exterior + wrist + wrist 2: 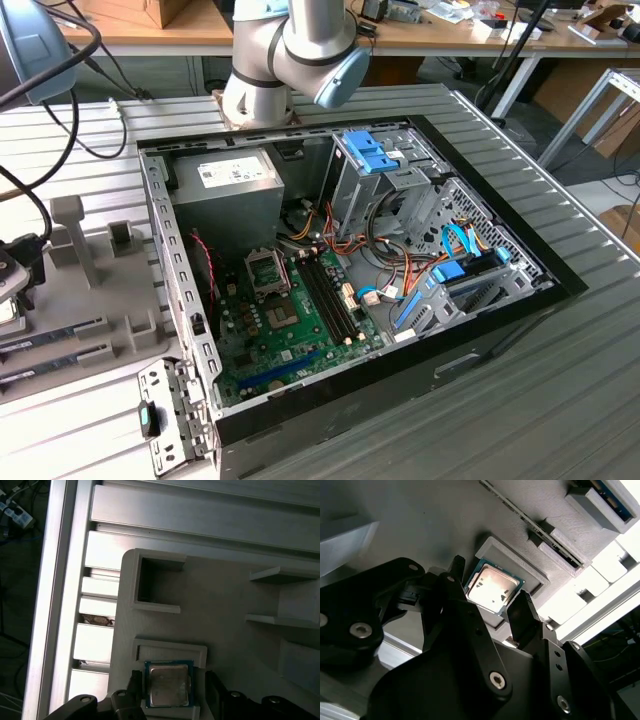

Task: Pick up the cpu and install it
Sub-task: 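Pick up the cpu and move it towards the insertion slot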

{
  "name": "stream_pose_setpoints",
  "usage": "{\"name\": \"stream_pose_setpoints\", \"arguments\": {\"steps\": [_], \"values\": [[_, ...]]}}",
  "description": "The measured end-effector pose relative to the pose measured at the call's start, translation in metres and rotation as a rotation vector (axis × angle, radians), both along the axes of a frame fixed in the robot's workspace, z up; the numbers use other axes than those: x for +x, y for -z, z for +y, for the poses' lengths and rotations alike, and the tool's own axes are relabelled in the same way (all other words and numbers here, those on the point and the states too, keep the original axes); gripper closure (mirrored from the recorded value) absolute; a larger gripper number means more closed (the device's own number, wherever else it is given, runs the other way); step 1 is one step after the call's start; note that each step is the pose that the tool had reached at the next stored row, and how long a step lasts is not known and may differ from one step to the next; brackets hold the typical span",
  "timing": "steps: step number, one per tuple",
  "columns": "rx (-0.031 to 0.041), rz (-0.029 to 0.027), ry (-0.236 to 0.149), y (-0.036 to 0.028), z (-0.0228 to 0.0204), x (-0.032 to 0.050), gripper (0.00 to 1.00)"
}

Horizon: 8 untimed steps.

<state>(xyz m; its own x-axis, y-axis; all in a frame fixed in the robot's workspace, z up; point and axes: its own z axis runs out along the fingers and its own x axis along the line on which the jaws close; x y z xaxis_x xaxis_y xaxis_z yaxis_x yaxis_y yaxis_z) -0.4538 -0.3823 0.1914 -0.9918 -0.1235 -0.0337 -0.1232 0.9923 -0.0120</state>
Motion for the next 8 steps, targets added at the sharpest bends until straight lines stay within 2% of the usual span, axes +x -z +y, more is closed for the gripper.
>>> {"name": "stream_pose_setpoints", "arguments": {"steps": [1,2,8], "values": [[0.0000,0.0000,0.000,0.0001,0.0000,0.0000,0.40],[0.0000,0.0001,0.000,0.0001,0.0000,0.0000,0.53],[0.0000,0.0000,0.000,0.0003,0.0000,0.0000,0.53]]}}
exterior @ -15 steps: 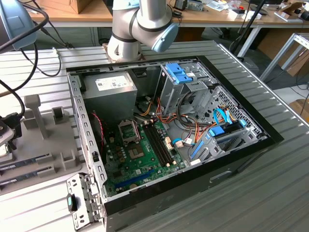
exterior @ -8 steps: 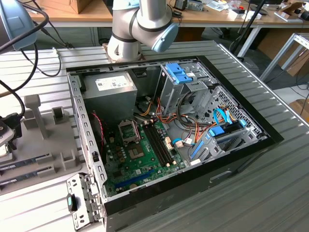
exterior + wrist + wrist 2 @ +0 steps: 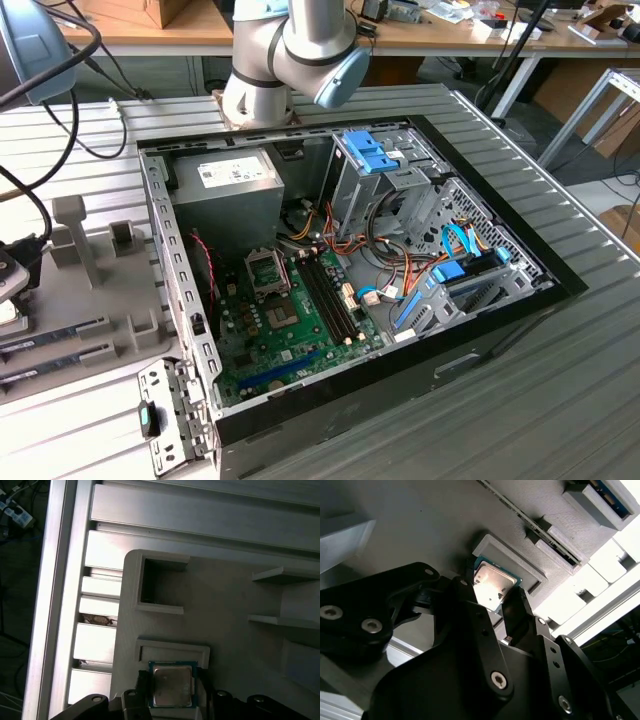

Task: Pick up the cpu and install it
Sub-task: 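Pick up the cpu and move it towards the insertion slot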

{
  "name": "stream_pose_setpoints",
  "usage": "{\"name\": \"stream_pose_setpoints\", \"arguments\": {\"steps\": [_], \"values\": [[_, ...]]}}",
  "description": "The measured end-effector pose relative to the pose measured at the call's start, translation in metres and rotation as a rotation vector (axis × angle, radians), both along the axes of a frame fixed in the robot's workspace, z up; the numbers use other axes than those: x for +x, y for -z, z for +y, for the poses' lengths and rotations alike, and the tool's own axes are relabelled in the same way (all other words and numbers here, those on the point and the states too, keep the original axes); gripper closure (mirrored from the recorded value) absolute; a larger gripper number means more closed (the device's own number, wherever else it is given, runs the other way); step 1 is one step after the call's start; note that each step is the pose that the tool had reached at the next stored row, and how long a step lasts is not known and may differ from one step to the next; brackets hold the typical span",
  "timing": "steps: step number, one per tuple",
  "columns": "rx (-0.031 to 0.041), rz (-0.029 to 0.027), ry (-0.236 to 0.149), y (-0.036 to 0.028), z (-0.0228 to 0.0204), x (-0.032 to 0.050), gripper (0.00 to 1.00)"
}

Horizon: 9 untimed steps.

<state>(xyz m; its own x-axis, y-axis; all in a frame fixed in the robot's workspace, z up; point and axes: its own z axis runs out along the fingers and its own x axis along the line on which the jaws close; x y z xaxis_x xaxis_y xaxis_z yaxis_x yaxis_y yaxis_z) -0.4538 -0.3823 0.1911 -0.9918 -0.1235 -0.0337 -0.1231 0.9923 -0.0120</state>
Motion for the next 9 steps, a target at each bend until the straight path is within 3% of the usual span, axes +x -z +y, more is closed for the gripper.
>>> {"name": "stream_pose_setpoints", "arguments": {"steps": [2,6,9], "values": [[0.0001,-0.0002,0.000,-0.0005,0.0000,0.0000,0.53],[0.0033,0.0000,0.000,-0.0139,0.0000,0.0000,0.53],[0.0044,-0.0003,0.000,-0.0146,0.0000,0.0000,0.53]]}}
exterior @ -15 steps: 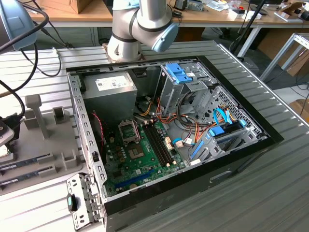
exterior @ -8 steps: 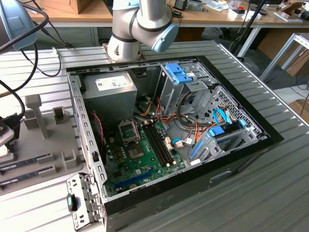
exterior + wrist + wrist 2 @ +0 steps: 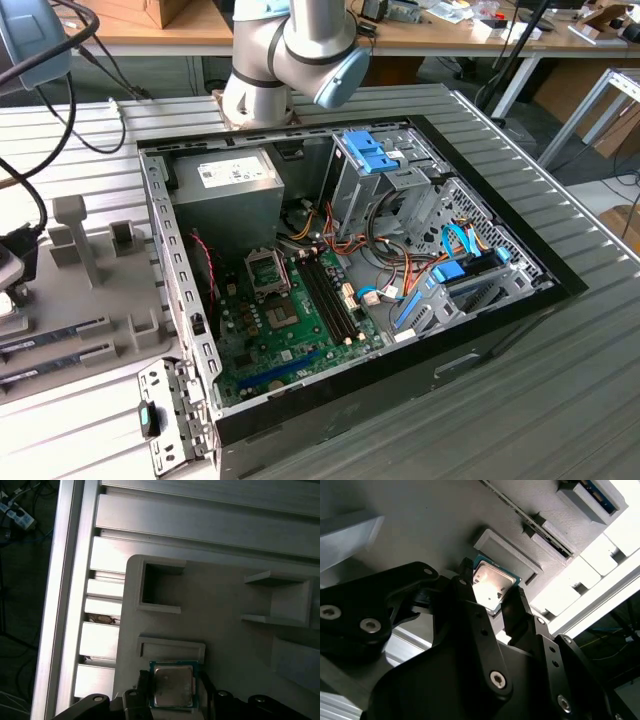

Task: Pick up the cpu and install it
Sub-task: 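Pick up the cpu and move it towards the insertion slot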

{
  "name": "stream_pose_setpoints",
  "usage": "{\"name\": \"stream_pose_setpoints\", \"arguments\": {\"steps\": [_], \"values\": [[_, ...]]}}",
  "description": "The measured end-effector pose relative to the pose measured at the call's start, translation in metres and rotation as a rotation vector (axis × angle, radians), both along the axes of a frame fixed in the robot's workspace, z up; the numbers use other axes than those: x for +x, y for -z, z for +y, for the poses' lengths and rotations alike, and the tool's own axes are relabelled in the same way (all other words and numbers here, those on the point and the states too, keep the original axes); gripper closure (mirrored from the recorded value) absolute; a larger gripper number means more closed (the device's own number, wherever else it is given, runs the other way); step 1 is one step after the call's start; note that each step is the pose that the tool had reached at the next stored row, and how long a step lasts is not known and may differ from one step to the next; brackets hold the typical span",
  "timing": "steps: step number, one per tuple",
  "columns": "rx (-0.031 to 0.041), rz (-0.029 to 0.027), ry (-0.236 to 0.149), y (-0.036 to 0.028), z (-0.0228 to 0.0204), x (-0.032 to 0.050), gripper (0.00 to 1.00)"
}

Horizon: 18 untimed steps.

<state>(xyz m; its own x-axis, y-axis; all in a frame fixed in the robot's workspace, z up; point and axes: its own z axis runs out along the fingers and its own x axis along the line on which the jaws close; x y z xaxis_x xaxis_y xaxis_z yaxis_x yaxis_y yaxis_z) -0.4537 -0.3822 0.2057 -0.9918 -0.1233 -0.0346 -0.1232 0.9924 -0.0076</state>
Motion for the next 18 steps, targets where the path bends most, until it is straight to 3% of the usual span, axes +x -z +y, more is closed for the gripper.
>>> {"name": "stream_pose_setpoints", "arguments": {"steps": [7,18], "values": [[0.0132,0.0002,0.000,-0.0004,0.0000,-0.0001,0.53],[0.0157,0.0001,0.000,-0.0025,0.0000,0.0001,0.53]]}}
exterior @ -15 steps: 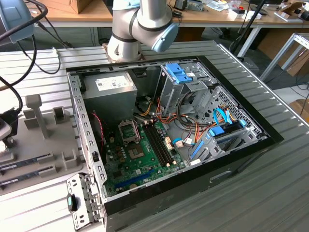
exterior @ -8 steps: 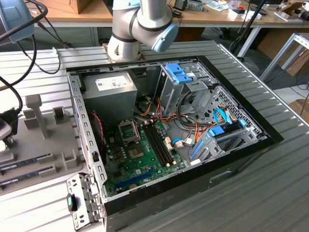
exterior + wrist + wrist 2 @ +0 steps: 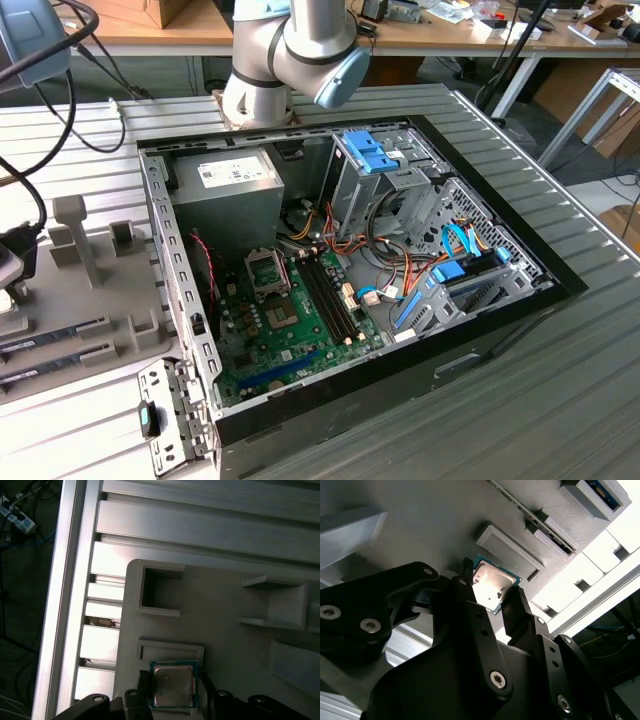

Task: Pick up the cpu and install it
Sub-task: 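Pick up the cpu and move it towards the insertion slot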

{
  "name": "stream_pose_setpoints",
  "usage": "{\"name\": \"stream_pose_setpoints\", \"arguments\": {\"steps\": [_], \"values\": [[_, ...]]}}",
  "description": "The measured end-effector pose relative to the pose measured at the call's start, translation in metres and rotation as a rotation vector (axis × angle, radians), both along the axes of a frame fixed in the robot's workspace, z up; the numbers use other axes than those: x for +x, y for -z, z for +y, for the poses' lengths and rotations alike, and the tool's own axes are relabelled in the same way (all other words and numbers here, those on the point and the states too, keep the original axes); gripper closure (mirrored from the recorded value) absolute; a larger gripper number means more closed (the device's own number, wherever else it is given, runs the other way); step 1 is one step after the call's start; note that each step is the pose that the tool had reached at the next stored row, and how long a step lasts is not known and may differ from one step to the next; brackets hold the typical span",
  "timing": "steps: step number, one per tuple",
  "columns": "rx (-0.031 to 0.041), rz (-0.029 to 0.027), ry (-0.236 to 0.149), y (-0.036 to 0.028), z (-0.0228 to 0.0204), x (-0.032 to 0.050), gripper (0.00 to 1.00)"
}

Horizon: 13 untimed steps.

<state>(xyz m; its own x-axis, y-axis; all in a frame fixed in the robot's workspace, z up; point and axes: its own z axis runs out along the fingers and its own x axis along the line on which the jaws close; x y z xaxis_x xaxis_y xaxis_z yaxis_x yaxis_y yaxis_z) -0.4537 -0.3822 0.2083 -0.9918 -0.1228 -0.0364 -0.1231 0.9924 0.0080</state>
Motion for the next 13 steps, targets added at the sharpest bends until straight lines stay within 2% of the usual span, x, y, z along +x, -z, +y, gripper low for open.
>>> {"name": "stream_pose_setpoints", "arguments": {"steps": [13], "values": [[0.0003,0.0002,0.000,-0.0055,0.0000,0.0000,0.53]]}}
